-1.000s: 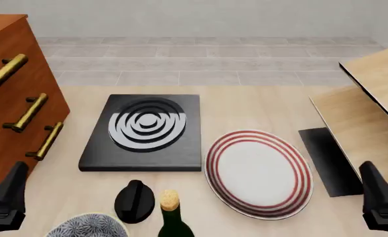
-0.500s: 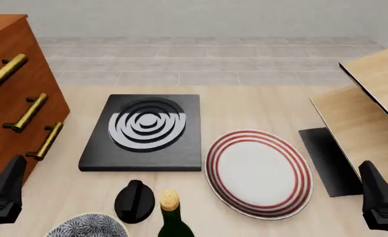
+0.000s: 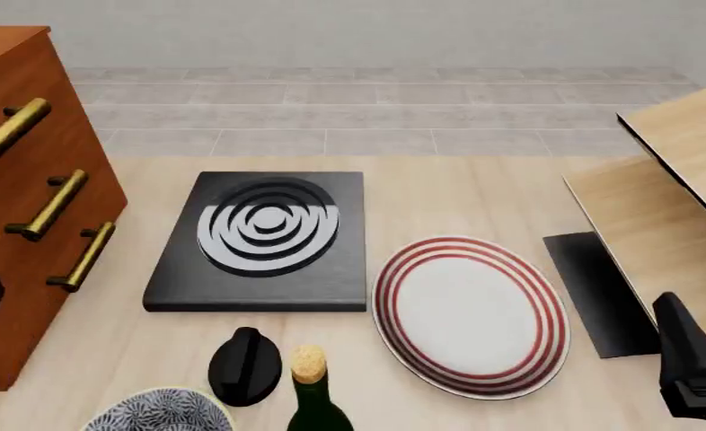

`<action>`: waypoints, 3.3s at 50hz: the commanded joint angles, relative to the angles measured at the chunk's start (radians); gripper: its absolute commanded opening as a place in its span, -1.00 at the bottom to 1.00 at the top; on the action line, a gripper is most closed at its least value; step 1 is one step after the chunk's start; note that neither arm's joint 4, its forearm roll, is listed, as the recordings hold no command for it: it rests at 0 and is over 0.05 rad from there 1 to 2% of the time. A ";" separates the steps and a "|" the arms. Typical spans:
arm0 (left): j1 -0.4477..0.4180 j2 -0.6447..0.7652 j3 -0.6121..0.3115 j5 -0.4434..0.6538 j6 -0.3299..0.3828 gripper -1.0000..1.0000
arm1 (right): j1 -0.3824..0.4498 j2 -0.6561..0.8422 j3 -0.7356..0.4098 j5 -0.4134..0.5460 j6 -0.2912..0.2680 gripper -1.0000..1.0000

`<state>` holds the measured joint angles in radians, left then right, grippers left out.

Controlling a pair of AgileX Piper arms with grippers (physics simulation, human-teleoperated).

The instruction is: Put the bowl on the top of the cabinet.

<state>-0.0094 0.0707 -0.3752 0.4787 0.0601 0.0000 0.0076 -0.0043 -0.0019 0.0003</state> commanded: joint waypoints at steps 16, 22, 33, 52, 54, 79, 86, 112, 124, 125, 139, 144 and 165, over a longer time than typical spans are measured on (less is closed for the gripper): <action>-0.002 0.080 -0.302 0.338 0.012 1.00 | 0.000 0.000 0.000 0.000 0.000 1.00; -0.015 0.086 -0.337 0.396 0.010 1.00 | 0.000 0.000 0.000 0.000 0.000 1.00; -0.052 0.117 -0.332 0.460 -0.019 1.00 | 0.000 0.000 0.000 0.000 0.000 1.00; -0.115 0.158 -0.341 0.532 -0.044 1.00 | 0.000 0.000 0.000 0.000 0.000 1.00; -0.121 0.158 -0.351 0.539 -0.038 1.00 | 0.000 0.000 0.000 0.000 0.000 1.00; -0.213 0.212 -0.337 0.592 -0.107 1.00 | 0.000 0.000 0.000 0.000 0.000 1.00; -0.223 0.223 -0.323 0.592 -0.119 1.00 | 0.000 0.000 0.000 0.000 0.000 1.00; -0.237 0.244 -0.320 0.618 -0.121 1.00 | 0.000 0.000 0.000 0.000 0.000 1.00; -0.225 0.257 -0.297 0.627 -0.158 1.00 | 0.000 0.000 0.000 0.000 0.000 1.00; -0.224 0.257 -0.298 0.625 -0.153 1.00 | 0.000 0.000 0.000 0.000 0.000 1.00; -0.227 0.248 -0.238 0.625 -0.140 1.00 | 0.000 0.000 0.000 0.000 0.000 1.00; -0.240 0.243 -0.225 0.630 -0.138 1.00 | 0.000 0.000 0.000 0.000 0.000 1.00; -0.270 0.233 -0.163 0.638 -0.167 1.00 | 0.000 0.000 0.000 0.000 0.000 1.00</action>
<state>-0.2754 0.3100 -0.5687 1.1178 -0.1078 0.0000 0.0077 -0.0043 -0.0019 0.0004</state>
